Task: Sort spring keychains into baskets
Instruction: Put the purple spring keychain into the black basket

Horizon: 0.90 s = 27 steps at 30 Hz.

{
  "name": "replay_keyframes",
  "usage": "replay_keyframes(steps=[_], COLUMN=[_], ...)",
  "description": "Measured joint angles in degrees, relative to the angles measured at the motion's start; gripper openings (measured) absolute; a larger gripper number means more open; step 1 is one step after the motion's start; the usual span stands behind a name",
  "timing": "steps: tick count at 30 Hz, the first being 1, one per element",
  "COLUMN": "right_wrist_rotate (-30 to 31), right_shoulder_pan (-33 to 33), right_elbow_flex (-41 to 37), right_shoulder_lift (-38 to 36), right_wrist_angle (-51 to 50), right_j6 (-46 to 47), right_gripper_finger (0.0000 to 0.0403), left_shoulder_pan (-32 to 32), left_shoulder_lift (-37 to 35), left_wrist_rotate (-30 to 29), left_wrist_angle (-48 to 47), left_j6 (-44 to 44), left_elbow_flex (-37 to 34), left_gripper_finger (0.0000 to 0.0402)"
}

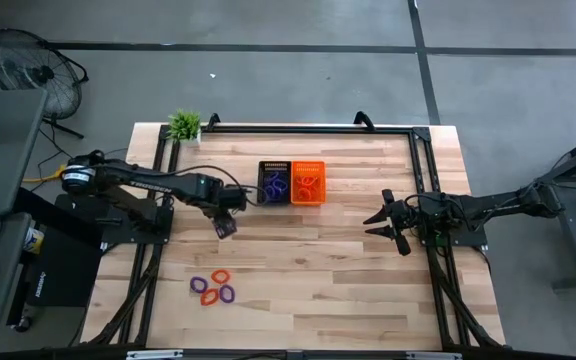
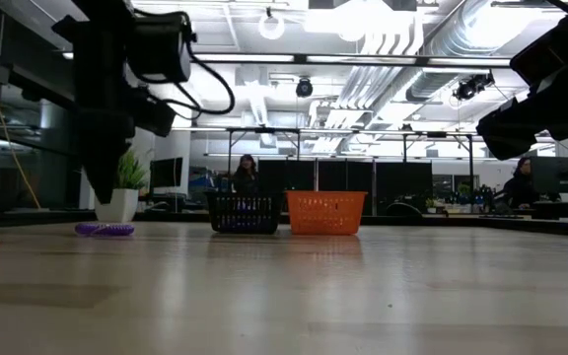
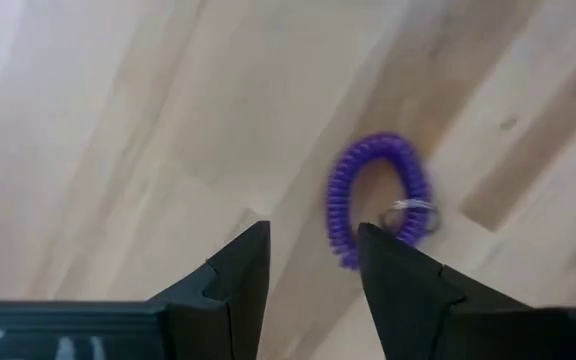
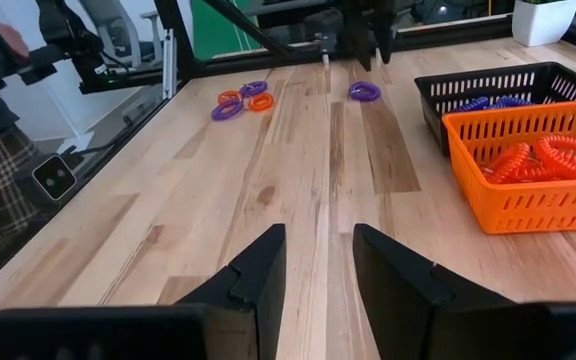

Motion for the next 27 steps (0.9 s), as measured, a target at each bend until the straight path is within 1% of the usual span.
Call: replay_keyframes(steps=[4,9,17,23,27], right_wrist_rotate=[0.0,0.0,0.0,0.0,0.0], right_shoulder_pan=[0.0,0.0,0.0,0.0,0.0], right_elbow_flex=[0.0,0.0,0.0,0.0,0.0], right_shoulder_lift=[0.0,0.0,0.0,0.0,0.0], right_wrist_angle=[0.0,0.0,0.0,0.0,0.0], right_j6=[0.0,0.0,0.0,0.0,0.0], right_gripper_finger=[0.0114,0.0114,0.0114,0.0114,0.0114], left_shoulder_pan=[0.0,0.0,0.0,-0.3,-0.3], left_shoulder_lift=[0.0,0.1,3.1,6.0,8.1], left_wrist_rotate=[-0.5,0.8,3.2,3.2,3.4], left_wrist_angle=[0.6,1.6,3.3,6.7,7.4], left_j6=[-0.5,-0.8,-1.1,-0.7,0.0], left_elbow_flex=[-1.4,-3.2,-3.3,-3.3,-3.0], left_gripper_finger=[0.015,0.015,0.015,0.015,0.0149])
